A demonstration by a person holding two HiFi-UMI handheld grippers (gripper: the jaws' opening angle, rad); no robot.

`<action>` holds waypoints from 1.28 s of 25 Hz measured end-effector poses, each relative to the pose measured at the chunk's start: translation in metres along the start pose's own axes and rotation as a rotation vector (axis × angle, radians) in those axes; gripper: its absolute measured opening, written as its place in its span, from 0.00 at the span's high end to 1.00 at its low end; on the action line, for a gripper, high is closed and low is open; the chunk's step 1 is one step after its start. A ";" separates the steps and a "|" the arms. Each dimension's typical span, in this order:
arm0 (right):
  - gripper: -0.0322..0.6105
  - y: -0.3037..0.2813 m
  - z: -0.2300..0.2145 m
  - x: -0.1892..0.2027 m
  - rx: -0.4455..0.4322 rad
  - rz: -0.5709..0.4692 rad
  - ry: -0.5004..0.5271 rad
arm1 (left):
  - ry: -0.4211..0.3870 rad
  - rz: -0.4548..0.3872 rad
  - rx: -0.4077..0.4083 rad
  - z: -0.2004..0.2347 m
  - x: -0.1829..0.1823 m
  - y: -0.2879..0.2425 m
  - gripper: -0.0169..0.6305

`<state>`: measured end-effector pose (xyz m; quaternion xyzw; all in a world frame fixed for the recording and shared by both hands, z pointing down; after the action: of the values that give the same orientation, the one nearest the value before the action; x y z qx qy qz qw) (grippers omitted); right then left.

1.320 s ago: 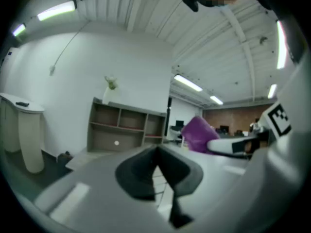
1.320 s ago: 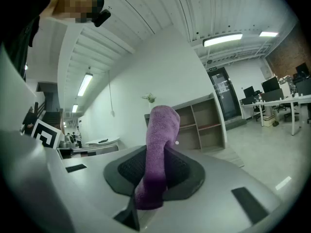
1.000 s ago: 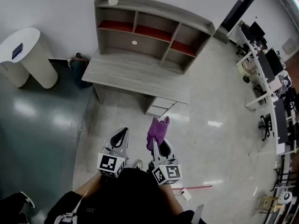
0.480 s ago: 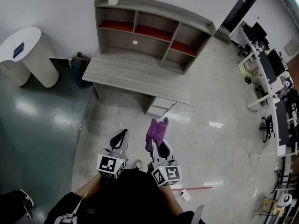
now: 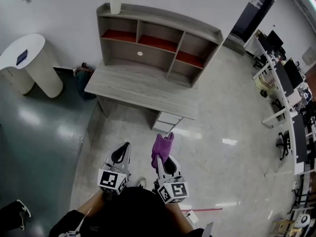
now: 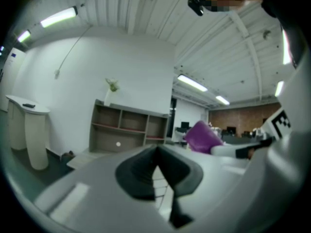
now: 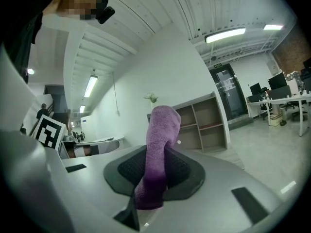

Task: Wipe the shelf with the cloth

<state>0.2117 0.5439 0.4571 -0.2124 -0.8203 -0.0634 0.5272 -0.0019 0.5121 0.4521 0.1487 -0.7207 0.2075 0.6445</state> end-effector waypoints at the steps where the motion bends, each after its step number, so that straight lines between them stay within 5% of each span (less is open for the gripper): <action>1: 0.83 0.000 -0.003 -0.001 -0.011 0.000 0.003 | -0.001 0.000 -0.009 -0.003 -0.001 -0.001 0.97; 14: 0.83 -0.058 -0.024 -0.004 -0.036 0.045 -0.004 | 0.005 0.017 -0.053 0.029 0.004 -0.047 0.97; 32: 0.83 -0.300 0.001 -0.044 0.059 0.000 -0.007 | 0.048 -0.016 0.034 0.243 0.011 -0.195 0.97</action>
<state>0.1018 0.2610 0.4539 -0.1969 -0.8237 -0.0383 0.5303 -0.1198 0.2238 0.4641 0.1605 -0.7001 0.2180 0.6608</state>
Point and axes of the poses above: the fingertips, and each gripper's own axes: y backward along the fingers, z to its left, x out of its underside, the point moved 9 cm from there along y, backward along the fingers, and after that the axes turned 12 degrees about -y, right-handed, at the moved point
